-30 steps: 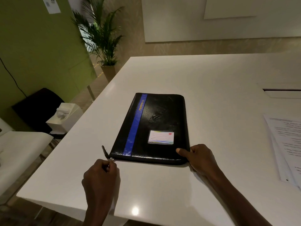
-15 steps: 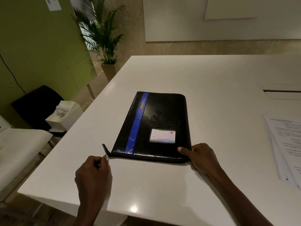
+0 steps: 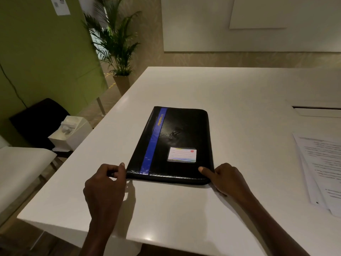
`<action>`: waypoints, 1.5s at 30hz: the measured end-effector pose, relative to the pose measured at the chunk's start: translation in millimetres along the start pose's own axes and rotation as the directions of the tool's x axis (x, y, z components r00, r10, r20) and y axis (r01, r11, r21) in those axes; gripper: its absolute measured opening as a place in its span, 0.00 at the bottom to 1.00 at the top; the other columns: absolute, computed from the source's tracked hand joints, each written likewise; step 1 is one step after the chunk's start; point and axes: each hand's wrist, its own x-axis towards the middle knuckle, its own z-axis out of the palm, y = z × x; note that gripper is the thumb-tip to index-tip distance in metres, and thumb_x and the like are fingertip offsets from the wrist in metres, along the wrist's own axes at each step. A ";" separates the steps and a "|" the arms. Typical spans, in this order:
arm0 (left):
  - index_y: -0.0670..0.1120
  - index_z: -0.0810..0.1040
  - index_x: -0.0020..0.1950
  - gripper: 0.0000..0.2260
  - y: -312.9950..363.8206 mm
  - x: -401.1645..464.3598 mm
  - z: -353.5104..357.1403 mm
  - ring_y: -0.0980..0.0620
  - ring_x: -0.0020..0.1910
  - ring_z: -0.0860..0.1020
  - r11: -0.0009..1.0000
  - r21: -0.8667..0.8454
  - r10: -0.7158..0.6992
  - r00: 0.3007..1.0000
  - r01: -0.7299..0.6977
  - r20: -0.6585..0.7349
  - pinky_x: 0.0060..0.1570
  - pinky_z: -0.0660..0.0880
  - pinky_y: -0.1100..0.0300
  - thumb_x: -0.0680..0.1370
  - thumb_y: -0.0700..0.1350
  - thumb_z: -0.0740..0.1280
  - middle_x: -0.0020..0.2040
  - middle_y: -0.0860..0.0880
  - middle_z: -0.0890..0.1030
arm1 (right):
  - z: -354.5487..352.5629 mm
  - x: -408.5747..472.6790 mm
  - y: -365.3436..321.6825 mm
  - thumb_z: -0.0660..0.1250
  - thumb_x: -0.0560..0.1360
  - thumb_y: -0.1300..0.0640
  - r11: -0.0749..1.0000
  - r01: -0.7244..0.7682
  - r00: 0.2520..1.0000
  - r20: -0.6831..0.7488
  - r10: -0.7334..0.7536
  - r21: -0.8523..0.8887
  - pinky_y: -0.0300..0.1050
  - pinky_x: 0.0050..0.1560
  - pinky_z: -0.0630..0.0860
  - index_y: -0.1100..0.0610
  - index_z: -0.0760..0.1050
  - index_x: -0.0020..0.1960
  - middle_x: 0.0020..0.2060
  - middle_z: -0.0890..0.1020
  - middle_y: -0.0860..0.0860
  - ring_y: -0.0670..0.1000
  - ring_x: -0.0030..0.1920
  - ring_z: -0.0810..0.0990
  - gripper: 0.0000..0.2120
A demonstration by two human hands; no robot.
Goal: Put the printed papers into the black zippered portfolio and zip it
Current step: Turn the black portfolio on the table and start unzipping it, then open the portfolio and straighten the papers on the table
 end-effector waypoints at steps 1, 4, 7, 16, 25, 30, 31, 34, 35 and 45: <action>0.46 0.79 0.39 0.08 6.7 -0.9 3.0 0.51 0.27 0.76 1.000 -0.007 0.020 1.000 -0.020 0.004 0.34 0.68 0.59 0.76 0.49 0.70 0.30 0.52 0.80 | -1.4 -1.6 1.0 0.60 0.71 0.29 1.000 -0.003 1.000 -0.006 0.003 -0.003 0.50 0.43 0.80 0.57 0.70 0.25 0.21 0.75 0.51 0.56 0.32 0.81 0.33; 0.45 0.79 0.38 0.08 29.6 -5.0 14.7 0.55 0.27 0.75 0.995 -0.052 0.083 0.996 -0.081 0.036 0.30 0.65 0.65 0.75 0.47 0.71 0.29 0.51 0.79 | -8.2 -6.2 5.7 0.59 0.72 0.30 1.000 0.006 0.998 -0.065 -0.005 0.008 0.49 0.41 0.79 0.57 0.65 0.25 0.22 0.74 0.52 0.58 0.32 0.79 0.33; 0.47 0.78 0.37 0.08 49.2 -10.1 30.3 0.55 0.26 0.75 0.983 -0.093 0.162 0.984 -0.156 0.070 0.30 0.67 0.63 0.74 0.46 0.72 0.27 0.53 0.77 | -19.1 -10.3 15.9 0.57 0.72 0.29 0.999 0.034 0.988 -0.151 -0.031 0.017 0.50 0.40 0.78 0.59 0.63 0.26 0.24 0.77 0.57 0.59 0.32 0.78 0.34; 0.49 0.79 0.42 0.08 93.9 -45.2 81.9 0.56 0.36 0.81 0.931 -0.202 0.356 0.880 -0.304 0.314 0.36 0.80 0.58 0.72 0.52 0.73 0.35 0.54 0.82 | -51.7 -21.2 53.1 0.67 0.73 0.41 0.997 0.003 0.975 -0.221 0.013 0.074 0.49 0.41 0.79 0.56 0.71 0.28 0.25 0.80 0.51 0.52 0.33 0.80 0.23; 0.52 0.79 0.61 0.34 83.5 -62.6 104.2 0.53 0.58 0.78 0.850 0.007 0.403 0.660 -0.526 0.634 0.60 0.73 0.59 0.62 0.71 0.65 0.57 0.54 0.81 | -41.5 -23.7 52.2 0.66 0.76 0.53 0.982 0.182 0.971 -0.169 -0.171 0.054 0.39 0.42 0.72 0.51 0.80 0.39 0.38 0.84 0.46 0.48 0.41 0.81 0.08; 0.52 0.84 0.52 0.17 90.4 -61.7 94.8 0.54 0.49 0.81 0.832 -0.043 0.472 0.666 -0.553 0.577 0.55 0.74 0.62 0.68 0.59 0.75 0.48 0.53 0.85 | -22.7 -18.7 41.6 0.62 0.78 0.58 0.938 0.344 0.929 -0.154 -0.335 0.034 0.40 0.55 0.72 0.54 0.82 0.59 0.54 0.84 0.50 0.50 0.54 0.81 0.13; 0.52 0.85 0.51 0.15 91.8 -61.0 93.0 0.55 0.48 0.81 0.837 -0.058 0.474 0.670 -0.543 0.571 0.54 0.75 0.62 0.69 0.57 0.75 0.47 0.53 0.85 | -17.9 -17.0 40.5 0.61 0.78 0.58 0.930 0.369 0.920 -0.150 -0.363 0.012 0.42 0.55 0.73 0.55 0.82 0.59 0.53 0.84 0.52 0.52 0.54 0.81 0.15; 0.50 0.86 0.46 0.11 95.8 -58.8 86.6 0.58 0.42 0.81 0.816 -0.138 0.546 0.667 -0.562 0.508 0.47 0.71 0.73 0.68 0.53 0.77 0.42 0.52 0.86 | -3.9 -11.3 39.5 0.60 0.77 0.58 0.907 0.419 0.897 -0.133 -0.421 -0.050 0.45 0.53 0.76 0.57 0.80 0.60 0.54 0.83 0.54 0.56 0.52 0.81 0.16; 0.50 0.86 0.45 0.11 98.9 -58.2 82.9 0.59 0.40 0.81 0.807 -0.169 0.569 0.668 -0.566 0.480 0.46 0.69 0.75 0.68 0.54 0.77 0.41 0.53 0.86 | 0.2 -9.8 38.6 0.60 0.77 0.58 0.897 0.436 0.887 -0.136 -0.442 -0.074 0.45 0.52 0.77 0.56 0.80 0.60 0.55 0.82 0.53 0.55 0.52 0.81 0.15; 0.45 0.86 0.44 0.06 117.6 -41.8 49.9 0.63 0.36 0.79 0.754 -0.256 0.652 0.737 -0.605 0.181 0.42 0.70 0.80 0.69 0.43 0.77 0.38 0.53 0.85 | -4.7 -16.9 20.6 0.53 0.72 0.65 0.880 0.447 0.894 0.045 -0.446 -0.164 0.43 0.39 0.65 0.53 0.73 0.46 0.41 0.72 0.52 0.56 0.46 0.77 0.12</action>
